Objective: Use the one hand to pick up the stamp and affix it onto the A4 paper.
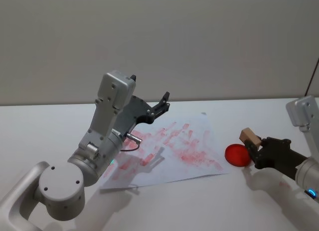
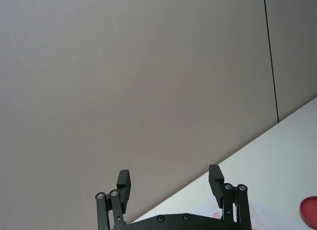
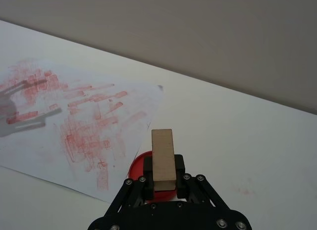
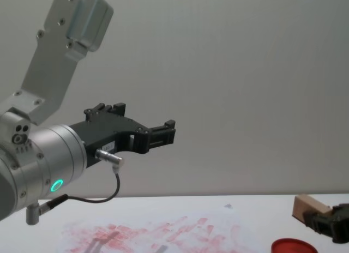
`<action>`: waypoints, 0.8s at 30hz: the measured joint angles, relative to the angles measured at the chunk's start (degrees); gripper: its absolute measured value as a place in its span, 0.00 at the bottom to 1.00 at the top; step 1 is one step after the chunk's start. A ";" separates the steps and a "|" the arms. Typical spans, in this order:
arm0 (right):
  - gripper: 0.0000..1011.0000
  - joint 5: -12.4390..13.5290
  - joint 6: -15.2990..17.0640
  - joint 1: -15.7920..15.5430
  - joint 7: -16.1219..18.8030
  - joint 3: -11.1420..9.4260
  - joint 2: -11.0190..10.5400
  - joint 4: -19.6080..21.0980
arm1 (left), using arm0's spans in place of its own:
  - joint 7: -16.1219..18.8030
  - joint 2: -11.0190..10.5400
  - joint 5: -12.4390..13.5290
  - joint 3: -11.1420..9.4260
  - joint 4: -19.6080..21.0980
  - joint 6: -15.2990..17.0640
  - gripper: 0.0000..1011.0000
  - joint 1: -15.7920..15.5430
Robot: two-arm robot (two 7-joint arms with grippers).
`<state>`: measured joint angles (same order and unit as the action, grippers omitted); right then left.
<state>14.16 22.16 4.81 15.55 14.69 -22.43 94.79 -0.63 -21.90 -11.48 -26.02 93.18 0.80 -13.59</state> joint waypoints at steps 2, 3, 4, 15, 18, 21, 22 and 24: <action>0.21 -0.02 0.45 0.44 0.56 0.02 0.09 -0.73 | 0.00 0.01 0.00 0.00 0.00 0.00 0.99 0.00; 0.21 -0.08 0.63 0.58 0.81 0.05 0.14 -0.96 | 0.00 0.00 0.00 0.00 0.00 0.00 0.99 0.00; 0.21 -0.11 0.71 0.73 0.91 0.09 0.20 -1.20 | 0.00 0.00 0.00 0.00 0.00 0.00 0.99 0.00; 0.21 -1.89 2.48 3.09 3.45 0.87 1.29 -4.75 | 0.00 0.00 0.00 0.00 0.00 0.00 0.99 0.00; 0.21 -2.38 2.71 3.66 3.93 1.06 1.59 -5.50 | 0.00 0.00 0.00 0.00 0.00 0.00 0.99 0.00; 0.21 -2.69 2.86 4.00 4.24 1.17 1.77 -5.97 | 0.00 0.00 0.00 0.00 0.00 0.00 0.99 0.00; 0.22 -2.85 2.93 4.21 4.39 1.25 1.88 -6.26 | 0.00 0.00 0.00 0.00 0.00 0.00 0.99 0.00; 0.26 -3.05 3.05 4.45 4.62 1.31 2.00 -6.60 | 0.00 0.00 0.00 0.00 0.00 0.00 0.99 0.00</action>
<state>11.10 25.22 9.26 20.17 16.00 -20.43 88.19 -0.63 -21.89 -11.48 -26.02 93.18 0.80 -13.59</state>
